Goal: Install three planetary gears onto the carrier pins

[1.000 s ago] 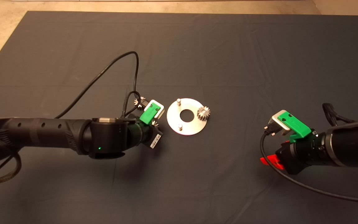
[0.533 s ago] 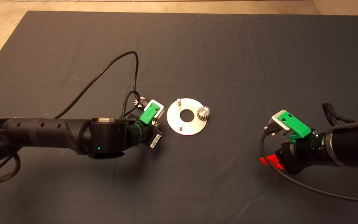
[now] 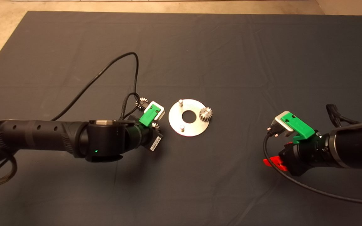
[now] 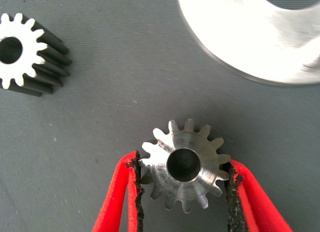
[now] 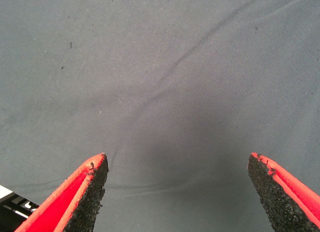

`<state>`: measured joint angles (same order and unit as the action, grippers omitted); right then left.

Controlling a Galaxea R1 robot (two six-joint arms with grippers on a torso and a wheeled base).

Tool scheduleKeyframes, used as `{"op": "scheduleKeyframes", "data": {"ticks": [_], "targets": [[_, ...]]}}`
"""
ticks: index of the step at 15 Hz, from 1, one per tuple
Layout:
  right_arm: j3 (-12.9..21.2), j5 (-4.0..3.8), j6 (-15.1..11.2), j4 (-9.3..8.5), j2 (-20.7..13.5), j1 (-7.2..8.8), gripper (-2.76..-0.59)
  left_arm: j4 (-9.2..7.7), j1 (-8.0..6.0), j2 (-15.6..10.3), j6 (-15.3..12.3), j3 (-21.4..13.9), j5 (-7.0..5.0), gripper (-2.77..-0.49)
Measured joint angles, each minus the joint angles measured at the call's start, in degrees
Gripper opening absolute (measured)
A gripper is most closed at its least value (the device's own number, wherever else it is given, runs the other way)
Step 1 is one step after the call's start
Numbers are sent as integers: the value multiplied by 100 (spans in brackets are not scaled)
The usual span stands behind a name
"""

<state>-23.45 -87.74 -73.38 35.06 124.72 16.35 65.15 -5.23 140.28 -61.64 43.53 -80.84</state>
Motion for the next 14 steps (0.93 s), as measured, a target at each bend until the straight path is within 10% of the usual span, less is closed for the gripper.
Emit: {"op": "scheduleKeyframes", "data": {"ticks": [3,8,14], "targets": [[0,4,0,0,-10,1,-129,-3,-4,22,1,-280,-94,-251],[0,2,2,2,-107,-2,-129,-32,-299,169,-2,-720,-664,-253],[0,4,4,2,-168,1,-129,-36,-417,628,-7,-632,-671,-254]]}}
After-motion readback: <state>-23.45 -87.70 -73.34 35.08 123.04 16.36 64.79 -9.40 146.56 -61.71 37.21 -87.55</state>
